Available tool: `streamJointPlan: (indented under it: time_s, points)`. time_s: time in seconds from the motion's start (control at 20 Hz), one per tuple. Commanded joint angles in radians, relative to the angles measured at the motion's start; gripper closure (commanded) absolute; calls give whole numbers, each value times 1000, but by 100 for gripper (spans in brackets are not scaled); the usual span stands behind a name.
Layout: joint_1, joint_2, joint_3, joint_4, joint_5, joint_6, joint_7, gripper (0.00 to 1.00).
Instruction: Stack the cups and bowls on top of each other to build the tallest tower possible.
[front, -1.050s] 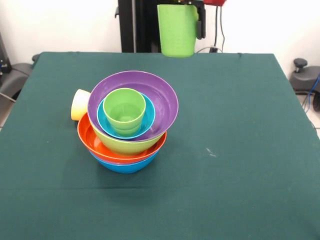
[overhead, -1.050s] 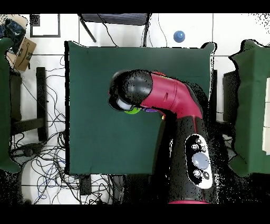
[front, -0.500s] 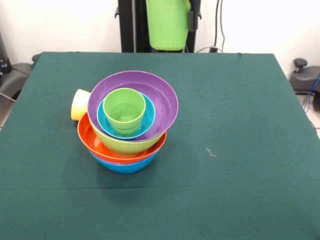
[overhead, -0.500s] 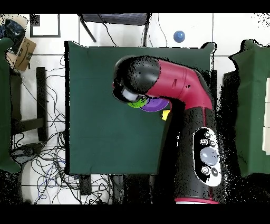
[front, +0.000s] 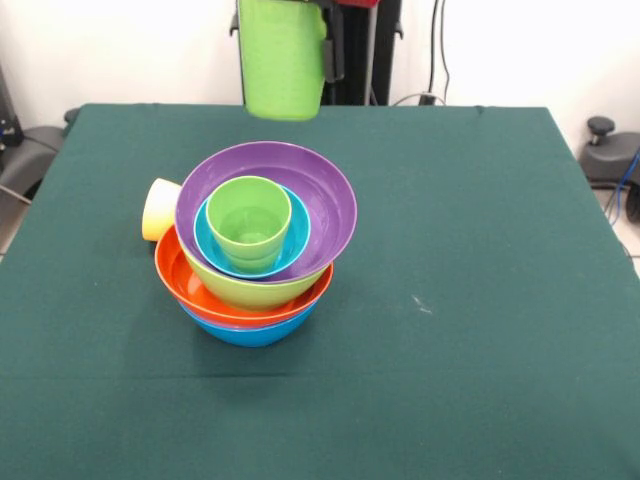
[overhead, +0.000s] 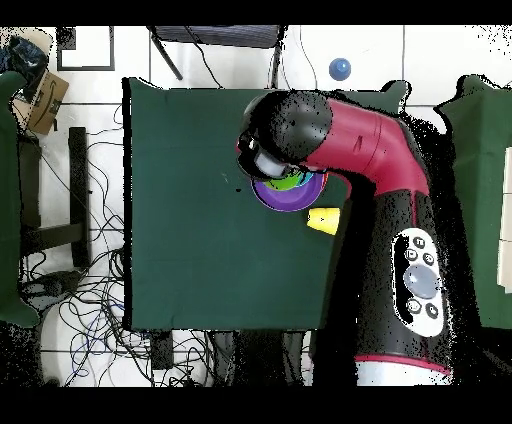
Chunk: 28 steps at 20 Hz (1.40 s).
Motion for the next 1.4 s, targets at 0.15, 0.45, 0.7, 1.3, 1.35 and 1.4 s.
streamJointPlan:
  time_s: [0.15,0.45,0.7,1.3,1.35,1.4]
  points:
    - [-20,97,131,-49,-80,-20,-203,100]
    - [-27,138,149,-84,-91,-40,-219,100]
    - [-33,182,160,-148,-108,-20,-239,100]
    - [-55,145,175,-136,-138,22,-256,100]
    - [-52,142,169,-139,-146,33,-249,100]
    - [-48,139,164,-142,-155,44,-243,100]
